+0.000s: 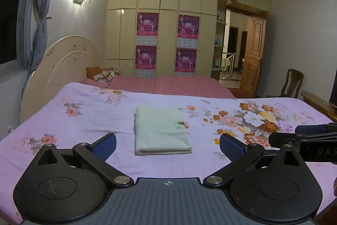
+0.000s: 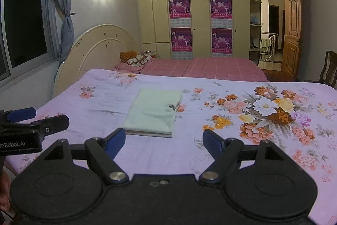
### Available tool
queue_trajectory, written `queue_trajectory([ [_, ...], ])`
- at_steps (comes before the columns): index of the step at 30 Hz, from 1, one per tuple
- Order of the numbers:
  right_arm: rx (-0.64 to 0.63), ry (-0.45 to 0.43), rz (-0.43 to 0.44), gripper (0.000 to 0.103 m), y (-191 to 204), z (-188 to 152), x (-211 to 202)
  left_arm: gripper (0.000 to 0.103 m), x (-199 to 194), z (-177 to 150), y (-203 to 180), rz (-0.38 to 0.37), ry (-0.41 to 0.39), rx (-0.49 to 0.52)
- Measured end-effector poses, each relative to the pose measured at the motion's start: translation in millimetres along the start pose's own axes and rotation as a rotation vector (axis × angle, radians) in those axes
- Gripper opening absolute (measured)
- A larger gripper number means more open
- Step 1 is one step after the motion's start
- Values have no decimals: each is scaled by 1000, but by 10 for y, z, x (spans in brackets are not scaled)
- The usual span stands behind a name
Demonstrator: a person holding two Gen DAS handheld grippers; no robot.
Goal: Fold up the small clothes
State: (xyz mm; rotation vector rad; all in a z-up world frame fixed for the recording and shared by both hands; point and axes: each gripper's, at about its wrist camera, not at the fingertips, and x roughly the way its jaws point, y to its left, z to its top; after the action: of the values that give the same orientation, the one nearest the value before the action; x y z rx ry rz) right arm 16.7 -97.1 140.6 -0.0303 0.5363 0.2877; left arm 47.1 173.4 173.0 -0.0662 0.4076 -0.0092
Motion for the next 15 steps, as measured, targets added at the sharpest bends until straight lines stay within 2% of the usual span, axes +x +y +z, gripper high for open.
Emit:
queue_trajectory([
  [15, 2, 2, 0, 80, 1, 2, 4, 103, 47, 31, 49, -1, 7, 0],
])
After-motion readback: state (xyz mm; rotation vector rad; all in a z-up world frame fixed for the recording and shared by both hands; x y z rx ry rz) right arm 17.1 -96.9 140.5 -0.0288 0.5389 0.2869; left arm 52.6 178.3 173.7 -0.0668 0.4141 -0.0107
